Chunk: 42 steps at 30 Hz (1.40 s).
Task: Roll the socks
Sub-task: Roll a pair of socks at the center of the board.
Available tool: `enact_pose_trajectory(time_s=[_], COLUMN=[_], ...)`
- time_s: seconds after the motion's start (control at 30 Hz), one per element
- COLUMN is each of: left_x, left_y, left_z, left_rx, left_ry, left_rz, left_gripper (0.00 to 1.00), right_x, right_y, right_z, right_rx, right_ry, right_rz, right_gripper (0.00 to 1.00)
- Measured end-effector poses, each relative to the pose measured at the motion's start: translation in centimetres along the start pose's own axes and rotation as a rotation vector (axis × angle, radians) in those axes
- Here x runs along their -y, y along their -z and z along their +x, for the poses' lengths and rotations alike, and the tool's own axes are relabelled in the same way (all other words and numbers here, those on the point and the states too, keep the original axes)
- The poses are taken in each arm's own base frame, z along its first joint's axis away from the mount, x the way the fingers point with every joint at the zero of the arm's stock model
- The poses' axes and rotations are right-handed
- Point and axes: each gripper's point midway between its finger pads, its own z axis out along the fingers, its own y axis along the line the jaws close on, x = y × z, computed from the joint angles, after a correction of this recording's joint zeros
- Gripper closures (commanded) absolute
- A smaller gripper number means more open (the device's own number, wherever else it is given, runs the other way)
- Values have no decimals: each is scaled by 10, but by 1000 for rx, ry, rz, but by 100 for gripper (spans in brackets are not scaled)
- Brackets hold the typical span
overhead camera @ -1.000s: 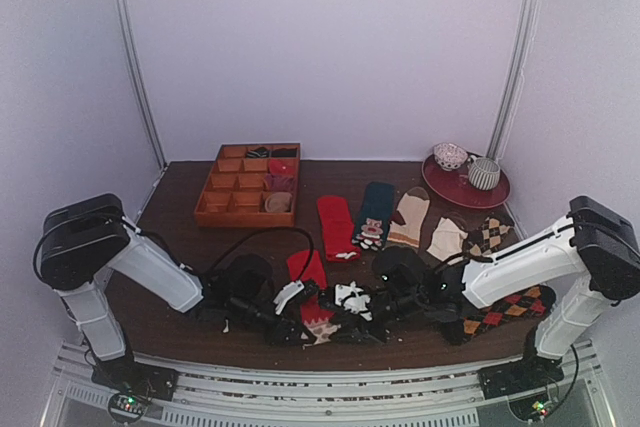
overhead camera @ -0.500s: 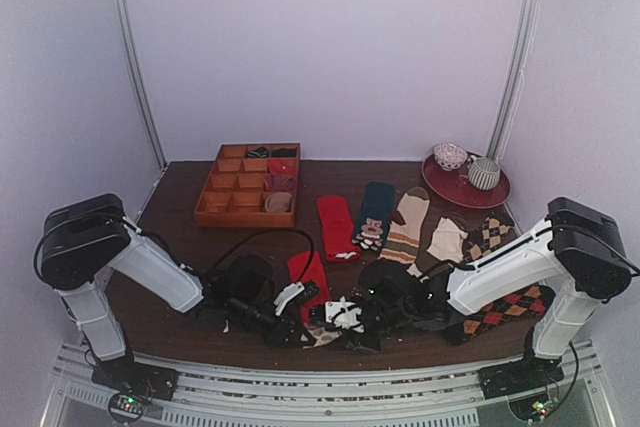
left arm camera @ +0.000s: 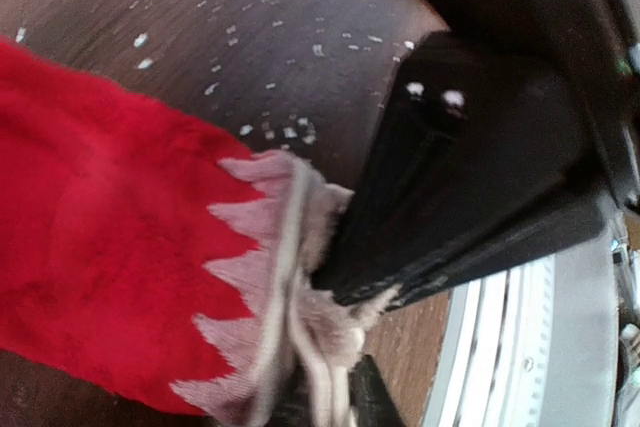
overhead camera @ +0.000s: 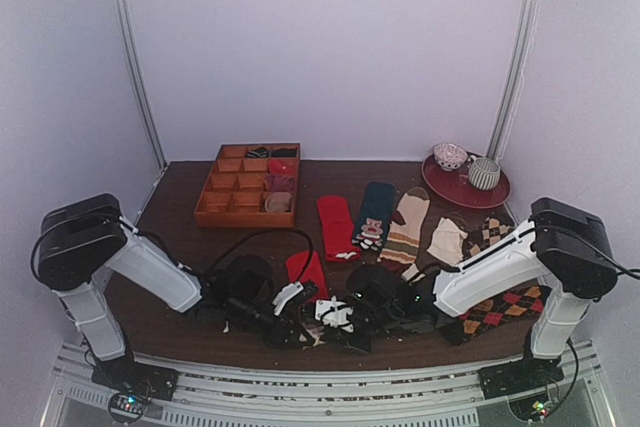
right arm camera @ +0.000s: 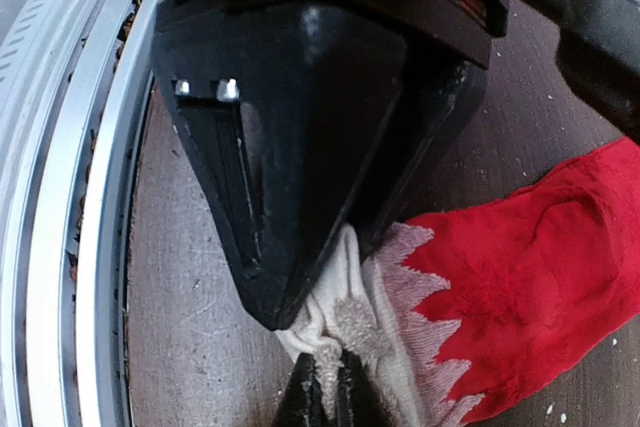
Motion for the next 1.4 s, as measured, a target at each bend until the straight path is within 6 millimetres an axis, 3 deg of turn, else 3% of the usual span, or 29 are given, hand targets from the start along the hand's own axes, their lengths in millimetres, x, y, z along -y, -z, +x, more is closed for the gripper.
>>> enact_pose_trajectory(time_s=[0.17, 0.33, 0.47, 0.53, 0.7, 0.87, 1.07, 1.23, 1.4], left_x=[-2, -15, 0, 13, 31, 22, 5, 6, 20], left_y=[14, 49, 78, 83, 78, 61, 37, 27, 29], left_z=[-6, -4, -26, -34, -37, -32, -19, -23, -36], left_rx=[22, 65, 196, 244, 295, 274, 211, 215, 278], left_ry=[-37, -94, -222, -294, -432, -481, -523, -575, -657], left_rz=[-99, -275, -332, -333, -312, -313, -320, -303, -273], left_gripper=[58, 48, 47, 47, 47, 48, 43, 41, 54], right_x=[-2, -2, -2, 1, 5, 8, 9, 9, 9], right_y=[1, 5, -1, -4, -4, -2, 0, 1, 1], right_z=[-2, 2, -4, -5, -4, -1, 1, 2, 3], right_rx=[18, 27, 19, 5, -36, -64, -92, -103, -108], right_ry=[-100, -326, -549, -672, -940, -1073, -1125, -1136, -1141], right_rz=[-57, -197, -362, -426, -561, -625, -655, -662, -664], right_gripper=[100, 100, 100, 100, 100, 100, 100, 100, 100])
